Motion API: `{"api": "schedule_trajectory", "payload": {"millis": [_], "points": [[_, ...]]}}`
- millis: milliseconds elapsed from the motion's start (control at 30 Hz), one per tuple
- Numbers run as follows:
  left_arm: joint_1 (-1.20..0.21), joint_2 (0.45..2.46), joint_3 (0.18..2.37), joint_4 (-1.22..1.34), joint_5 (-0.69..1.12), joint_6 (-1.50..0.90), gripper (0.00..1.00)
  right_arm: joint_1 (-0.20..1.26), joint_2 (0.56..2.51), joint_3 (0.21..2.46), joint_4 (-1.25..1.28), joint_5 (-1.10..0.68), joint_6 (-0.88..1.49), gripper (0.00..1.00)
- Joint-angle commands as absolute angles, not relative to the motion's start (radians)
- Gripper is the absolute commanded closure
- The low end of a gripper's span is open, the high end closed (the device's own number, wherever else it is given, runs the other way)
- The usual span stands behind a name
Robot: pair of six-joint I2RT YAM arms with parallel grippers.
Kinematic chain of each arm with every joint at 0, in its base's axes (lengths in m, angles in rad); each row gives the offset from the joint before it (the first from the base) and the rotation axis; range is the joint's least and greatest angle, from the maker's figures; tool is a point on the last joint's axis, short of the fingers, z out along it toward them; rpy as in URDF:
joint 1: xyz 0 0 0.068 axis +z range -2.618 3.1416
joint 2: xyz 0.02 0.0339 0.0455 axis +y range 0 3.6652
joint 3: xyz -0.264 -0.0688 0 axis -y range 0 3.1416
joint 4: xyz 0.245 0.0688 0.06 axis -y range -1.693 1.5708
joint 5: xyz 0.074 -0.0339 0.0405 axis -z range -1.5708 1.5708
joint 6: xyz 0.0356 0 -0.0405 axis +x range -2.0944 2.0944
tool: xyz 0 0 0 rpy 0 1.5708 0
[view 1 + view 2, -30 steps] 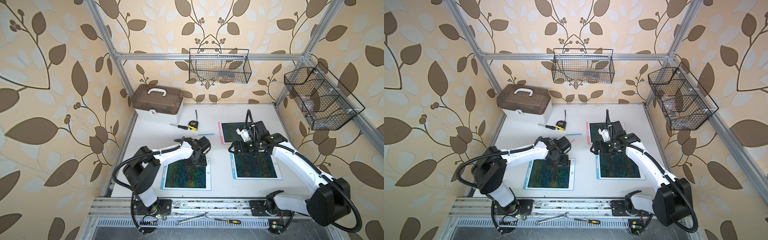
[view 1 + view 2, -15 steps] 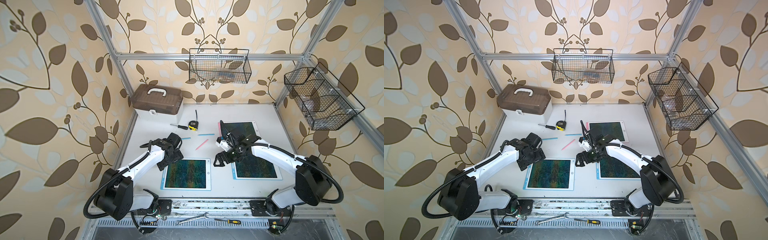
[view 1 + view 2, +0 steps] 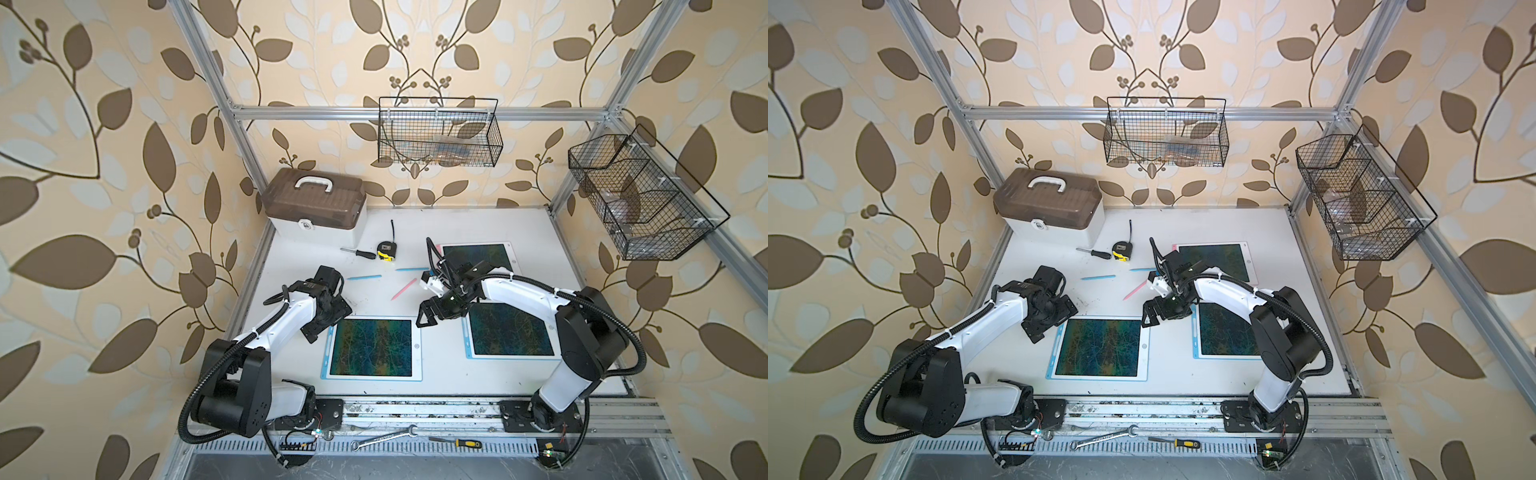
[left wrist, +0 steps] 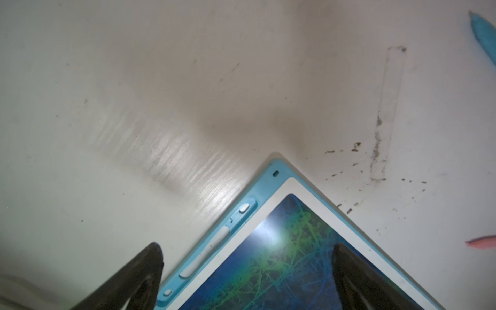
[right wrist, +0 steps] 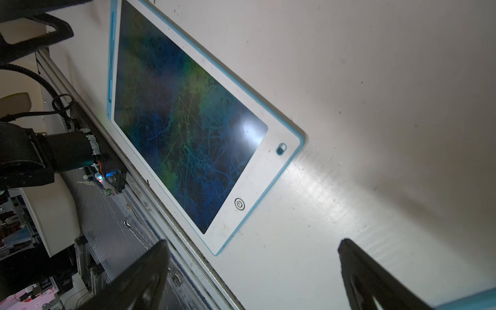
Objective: Place the stylus back onto the writing tablet
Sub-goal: Move the writing tablet to the center of the board.
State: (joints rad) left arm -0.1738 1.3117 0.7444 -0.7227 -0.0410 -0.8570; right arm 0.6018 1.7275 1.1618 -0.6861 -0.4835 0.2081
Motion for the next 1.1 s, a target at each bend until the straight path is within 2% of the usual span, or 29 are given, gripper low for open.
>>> {"api": "schedule_trajectory", "payload": {"millis": [0,400,1067], "points": [[-0.161,1.332,0.733,-0.646,0.034,-0.823,0.01,0.6,1.765,1.195,-0.68,-0.52,0.202,0.02],[-0.161,1.387,0.724,-0.663,0.063,-0.763,0.01,0.609,1.875,1.238,-0.674,-0.566,0.208,0.03],[-0.17,1.423,0.693,-0.632,0.17,-0.706,0.01,0.63,1.969,1.276,-0.692,-0.579,0.19,0.15]]}}
